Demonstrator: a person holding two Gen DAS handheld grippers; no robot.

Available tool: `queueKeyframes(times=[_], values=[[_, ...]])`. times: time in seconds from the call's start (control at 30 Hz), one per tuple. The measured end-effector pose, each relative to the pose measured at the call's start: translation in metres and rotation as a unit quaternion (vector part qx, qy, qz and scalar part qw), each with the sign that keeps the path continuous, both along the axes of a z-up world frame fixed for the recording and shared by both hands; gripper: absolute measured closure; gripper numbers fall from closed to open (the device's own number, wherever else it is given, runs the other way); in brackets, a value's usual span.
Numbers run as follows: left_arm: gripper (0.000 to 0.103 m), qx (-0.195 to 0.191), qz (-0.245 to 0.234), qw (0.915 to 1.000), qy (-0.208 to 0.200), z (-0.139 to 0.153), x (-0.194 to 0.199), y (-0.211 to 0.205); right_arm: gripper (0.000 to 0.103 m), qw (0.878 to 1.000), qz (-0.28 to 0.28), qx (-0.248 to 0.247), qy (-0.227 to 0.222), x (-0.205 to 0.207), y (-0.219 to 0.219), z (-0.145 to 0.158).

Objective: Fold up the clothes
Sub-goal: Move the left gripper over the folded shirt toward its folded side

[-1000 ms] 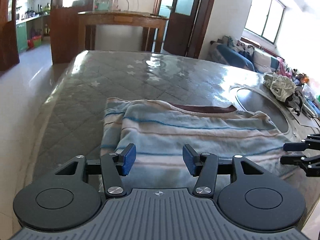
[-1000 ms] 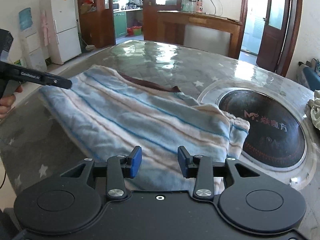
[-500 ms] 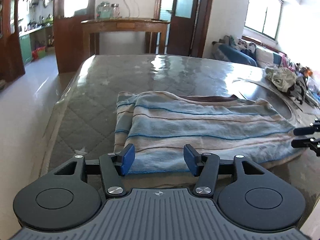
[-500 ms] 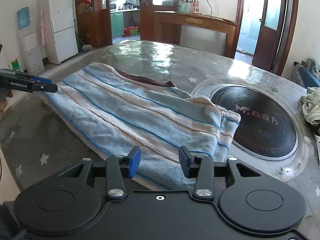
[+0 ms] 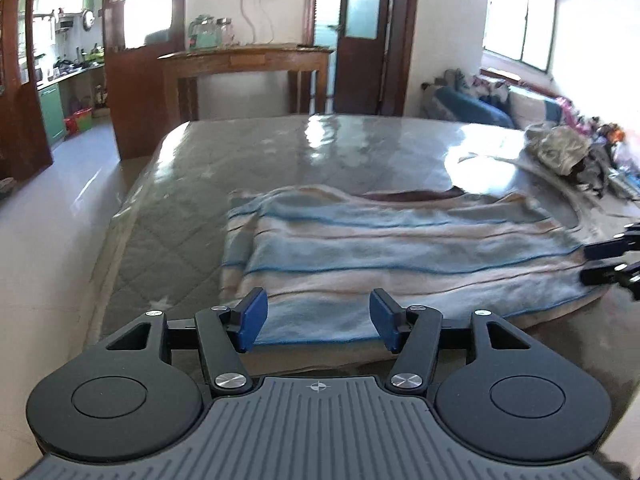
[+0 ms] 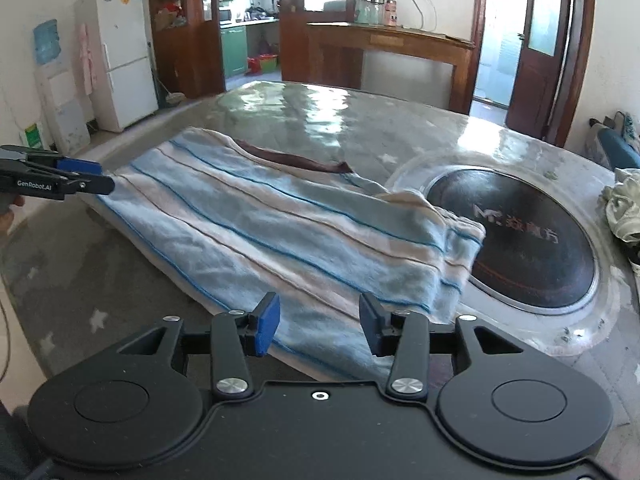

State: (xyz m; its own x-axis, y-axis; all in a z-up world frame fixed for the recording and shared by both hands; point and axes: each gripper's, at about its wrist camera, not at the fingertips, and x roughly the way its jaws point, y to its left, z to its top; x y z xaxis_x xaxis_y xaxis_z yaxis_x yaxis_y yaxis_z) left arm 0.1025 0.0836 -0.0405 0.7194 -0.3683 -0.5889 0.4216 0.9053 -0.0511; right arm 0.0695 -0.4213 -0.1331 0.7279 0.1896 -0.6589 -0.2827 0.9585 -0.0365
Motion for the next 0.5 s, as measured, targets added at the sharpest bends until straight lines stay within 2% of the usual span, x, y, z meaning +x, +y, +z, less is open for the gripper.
queueKeyframes(times=[0.3,0.5], values=[[0.044,0.020,-0.083,0.9964,-0.003,-0.008,-0.014,-0.062,0.053,1.000,-0.005,0.003,0.002,0.000,-0.003,-0.002],[0.044,0.054,-0.099,0.9935,0.015,-0.029,-0.013,-0.085,0.052,1.000,-0.008,0.006,0.004,0.000,-0.005,-0.004]])
